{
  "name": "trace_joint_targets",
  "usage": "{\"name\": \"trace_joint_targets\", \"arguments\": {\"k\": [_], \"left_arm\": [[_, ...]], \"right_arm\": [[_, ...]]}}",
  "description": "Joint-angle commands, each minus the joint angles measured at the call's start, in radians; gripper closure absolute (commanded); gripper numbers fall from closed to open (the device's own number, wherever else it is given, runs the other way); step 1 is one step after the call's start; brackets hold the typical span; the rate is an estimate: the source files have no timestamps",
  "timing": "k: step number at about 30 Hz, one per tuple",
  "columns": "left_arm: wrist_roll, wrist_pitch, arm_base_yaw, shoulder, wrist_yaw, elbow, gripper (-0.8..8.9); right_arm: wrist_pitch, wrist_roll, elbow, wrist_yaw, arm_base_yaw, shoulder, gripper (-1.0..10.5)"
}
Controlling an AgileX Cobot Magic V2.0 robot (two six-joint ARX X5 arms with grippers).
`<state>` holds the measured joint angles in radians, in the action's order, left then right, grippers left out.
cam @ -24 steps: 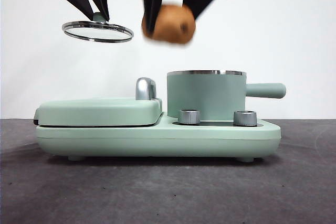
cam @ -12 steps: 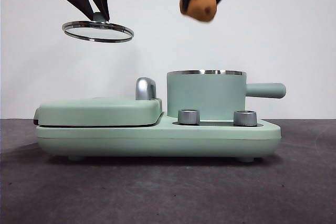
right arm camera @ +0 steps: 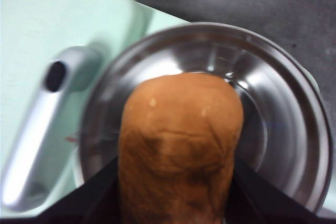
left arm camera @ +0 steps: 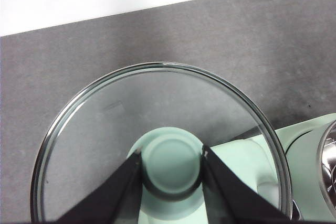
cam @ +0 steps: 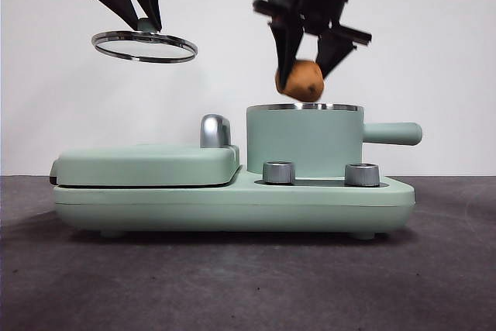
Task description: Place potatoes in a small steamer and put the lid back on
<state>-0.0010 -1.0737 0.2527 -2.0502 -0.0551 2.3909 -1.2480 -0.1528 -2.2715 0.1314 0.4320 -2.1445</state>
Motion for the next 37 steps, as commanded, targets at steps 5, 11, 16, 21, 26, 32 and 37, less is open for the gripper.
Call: {"name": "trace_joint_targets", "arguments": {"k": [5,11,16,21,26,32,37], "left_arm": [[-0.008,0.023,0.004,0.004,-0.005,0.042,8.08],[-0.008,0.022,0.004,0.004,-0.005,0.042,8.08],[-0.009,0.022,0.004,0.004,-0.005,0.042,8.08],[-0.009,0.023,0.004,0.004,-0.006,0.041,8.08],[-0.011,0.022,0.004,0.004,-0.017,0.041,8.08],[-0.011,0.023,0.004,0.004,-0.020,0.040,8.08],[-0.011,0.020,0.004,0.004,-0.020,0.035,8.08]], "right_arm": [[0.000,0.019,-0.033,0.004,-0.005,-0.071,8.5],[-0.014,0.027,-0.032,0.003,-0.002,-0.115,8.5],[-0.019,0.030,-0.032,-0.002,-0.003,-0.127,8.5],[-0.023,0.030,-0.032,-0.005,-0.002,-0.137,8.2],[-0.021,0.022,-0.033,-0.002,-0.001,-0.135,6.5],[-0.023,0.023,-0.048,-0.003,-0.003,-0.085,5.0],[-0.068,0.027,-0.059,-0.003,-0.003,0.003,5.0]]}}
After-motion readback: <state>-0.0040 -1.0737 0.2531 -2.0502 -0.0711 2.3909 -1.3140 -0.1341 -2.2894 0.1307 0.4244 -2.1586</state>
